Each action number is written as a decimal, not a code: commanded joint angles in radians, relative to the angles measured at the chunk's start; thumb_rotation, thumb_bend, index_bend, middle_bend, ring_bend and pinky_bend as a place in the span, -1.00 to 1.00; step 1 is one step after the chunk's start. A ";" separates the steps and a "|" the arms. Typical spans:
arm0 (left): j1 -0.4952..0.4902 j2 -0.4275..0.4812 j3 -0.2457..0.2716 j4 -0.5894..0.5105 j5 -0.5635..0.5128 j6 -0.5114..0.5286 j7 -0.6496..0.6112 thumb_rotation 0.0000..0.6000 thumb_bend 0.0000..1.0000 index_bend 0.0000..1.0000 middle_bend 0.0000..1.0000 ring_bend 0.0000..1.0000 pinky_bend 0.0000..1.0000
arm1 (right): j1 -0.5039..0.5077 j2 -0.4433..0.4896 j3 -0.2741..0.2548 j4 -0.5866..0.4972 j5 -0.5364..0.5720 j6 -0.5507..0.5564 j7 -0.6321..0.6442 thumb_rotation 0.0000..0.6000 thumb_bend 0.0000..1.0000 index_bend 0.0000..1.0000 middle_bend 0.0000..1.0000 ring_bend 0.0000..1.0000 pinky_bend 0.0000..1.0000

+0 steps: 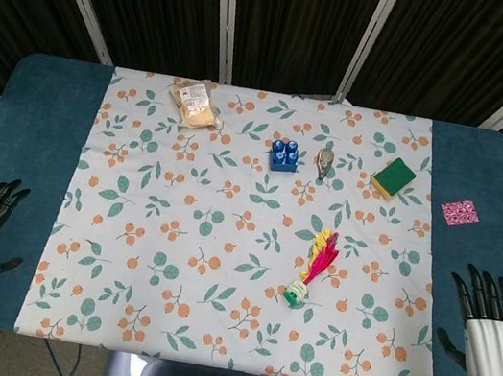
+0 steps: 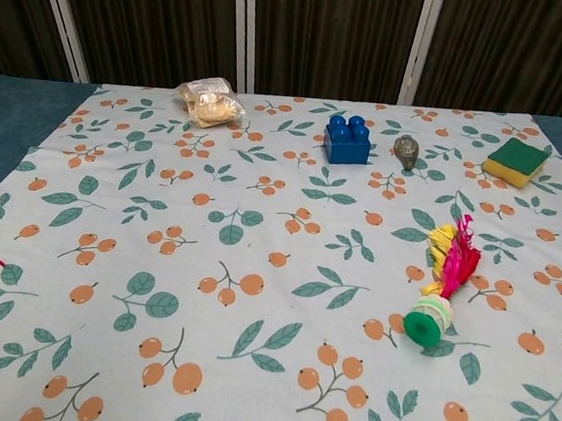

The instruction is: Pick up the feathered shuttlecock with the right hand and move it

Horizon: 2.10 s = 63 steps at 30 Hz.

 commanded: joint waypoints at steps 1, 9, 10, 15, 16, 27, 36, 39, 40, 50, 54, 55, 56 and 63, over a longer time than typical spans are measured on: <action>0.000 -0.001 0.000 0.001 -0.001 0.000 0.001 1.00 -0.85 -1.00 -1.00 -1.00 -1.00 | 0.047 0.011 0.014 0.010 -0.030 -0.037 0.042 1.00 -0.72 -0.62 -1.00 -1.00 -1.00; 0.001 -0.003 -0.004 0.000 -0.007 0.002 0.006 1.00 -0.85 -1.00 -1.00 -1.00 -1.00 | 0.221 -0.039 0.051 0.117 -0.094 -0.185 0.165 1.00 -0.72 -0.36 -0.84 -1.00 -1.00; 0.001 -0.002 -0.004 0.000 -0.007 0.002 0.006 1.00 -0.85 -1.00 -1.00 -1.00 -1.00 | 0.237 -0.051 0.053 0.130 -0.101 -0.197 0.172 1.00 -0.72 -0.33 -0.82 -1.00 -1.00; 0.002 -0.001 -0.004 -0.001 -0.008 0.004 0.002 1.00 -0.85 -1.00 -1.00 -1.00 -1.00 | 0.314 -0.124 0.059 0.195 -0.104 -0.272 0.182 1.00 -0.72 -0.23 -0.74 -1.00 -1.00; 0.003 0.000 -0.004 -0.001 -0.008 0.004 0.001 1.00 -0.86 -1.00 -1.00 -1.00 -1.00 | 0.325 -0.137 0.059 0.206 -0.101 -0.288 0.181 1.00 -0.72 -0.21 -0.73 -1.00 -1.00; 0.002 0.004 -0.002 -0.004 -0.011 -0.002 -0.013 1.00 -0.86 -1.00 -1.00 -1.00 -1.00 | 0.444 -0.266 0.036 0.325 -0.101 -0.434 0.128 1.00 -0.72 -0.22 -0.72 -1.00 -1.00; 0.002 0.007 -0.002 -0.007 -0.017 -0.008 -0.020 1.00 -0.86 -1.00 -1.00 -1.00 -1.00 | 0.515 -0.332 0.035 0.375 -0.079 -0.522 0.066 1.00 -0.69 -0.23 -0.72 -1.00 -1.00; 0.001 0.008 -0.002 -0.009 -0.022 -0.012 -0.025 1.00 -0.86 -1.00 -1.00 -1.00 -1.00 | 0.529 -0.356 0.041 0.406 -0.060 -0.542 0.052 1.00 -0.66 -0.23 -0.72 -1.00 -1.00; 0.001 0.009 -0.002 -0.009 -0.023 -0.013 -0.027 1.00 -0.86 -1.00 -1.00 -1.00 -1.00 | 0.533 -0.362 0.041 0.417 -0.055 -0.546 0.049 1.00 -0.66 -0.23 -0.72 -1.00 -1.00; -0.001 0.010 -0.004 -0.015 -0.035 -0.023 -0.032 1.00 -0.85 -1.00 -1.00 -1.00 -1.00 | 0.561 -0.418 0.032 0.528 -0.023 -0.568 0.074 1.00 -0.61 -0.19 -0.72 -1.00 -1.00; -0.002 0.010 -0.004 -0.018 -0.042 -0.031 -0.033 1.00 -0.86 -1.00 -1.00 -1.00 -1.00 | 0.569 -0.438 0.026 0.563 -0.015 -0.570 0.088 1.00 -0.61 -0.18 -0.72 -1.00 -1.00; -0.003 0.010 -0.005 -0.019 -0.044 -0.032 -0.033 1.00 -0.86 -1.00 -1.00 -1.00 -1.00 | 0.571 -0.442 0.025 0.570 -0.013 -0.571 0.090 1.00 -0.61 -0.17 -0.72 -1.00 -1.00; -0.003 0.010 -0.005 -0.020 -0.046 -0.033 -0.034 1.00 -0.86 -1.00 -1.00 -1.00 -1.00 | 0.573 -0.445 0.023 0.577 -0.012 -0.572 0.092 1.00 -0.61 -0.17 -0.72 -1.00 -1.00; -0.004 0.013 -0.007 -0.024 -0.055 -0.040 -0.037 1.00 -0.85 -1.00 -1.00 -1.00 -1.00 | 0.584 -0.470 0.010 0.610 -0.008 -0.568 0.106 1.00 -0.57 -0.12 -0.72 -1.00 -1.00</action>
